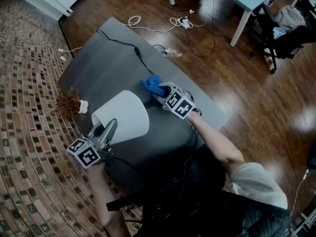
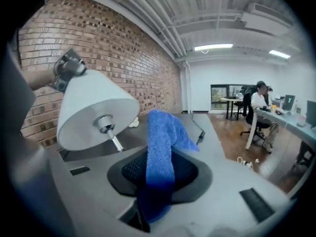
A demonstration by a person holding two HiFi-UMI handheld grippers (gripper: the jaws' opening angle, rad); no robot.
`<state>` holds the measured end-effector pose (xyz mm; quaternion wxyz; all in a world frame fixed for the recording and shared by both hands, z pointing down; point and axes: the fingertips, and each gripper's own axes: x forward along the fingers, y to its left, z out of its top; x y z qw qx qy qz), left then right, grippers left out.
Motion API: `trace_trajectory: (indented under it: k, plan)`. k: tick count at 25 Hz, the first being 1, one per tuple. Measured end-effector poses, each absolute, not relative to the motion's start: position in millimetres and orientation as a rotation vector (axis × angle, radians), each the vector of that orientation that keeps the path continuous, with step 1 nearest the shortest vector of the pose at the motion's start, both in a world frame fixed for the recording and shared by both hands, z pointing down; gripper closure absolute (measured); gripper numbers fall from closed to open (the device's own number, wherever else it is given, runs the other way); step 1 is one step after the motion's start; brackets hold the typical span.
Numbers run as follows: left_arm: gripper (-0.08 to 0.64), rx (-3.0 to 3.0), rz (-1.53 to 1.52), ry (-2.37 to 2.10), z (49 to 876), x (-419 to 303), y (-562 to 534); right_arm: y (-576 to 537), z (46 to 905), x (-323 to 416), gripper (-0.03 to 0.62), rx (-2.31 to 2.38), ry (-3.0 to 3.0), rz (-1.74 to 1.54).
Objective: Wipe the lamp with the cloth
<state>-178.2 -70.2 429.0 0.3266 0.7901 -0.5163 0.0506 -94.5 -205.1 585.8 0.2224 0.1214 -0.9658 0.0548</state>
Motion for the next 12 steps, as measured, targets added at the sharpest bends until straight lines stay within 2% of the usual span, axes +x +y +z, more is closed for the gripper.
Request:
trace_trajectory:
  k: [2, 4, 9, 12]
  plan:
    - [0.453, 2.063, 0.224, -1.335, 424.6, -181.8, -89.1, -186.2, 603.8, -107.3, 0.489, 0.266, -2.667, 0.146]
    - [0.400, 2.076, 0.297, -1.323, 421.5, -183.7, -101.6, -177.5, 614.3, -121.6, 0.489, 0.267, -2.669, 0.122]
    - [0.174, 2.086, 0.317, -1.287, 420.2, -179.8, -110.3, -196.6, 641.2, -140.7, 0.489, 0.433, -2.696, -0.041]
    - [0.089, 2.166, 0.414, -1.252, 425.7, -178.2, -103.0, -211.3, 650.5, -152.4, 0.489, 0.441, -2.683, -0.138]
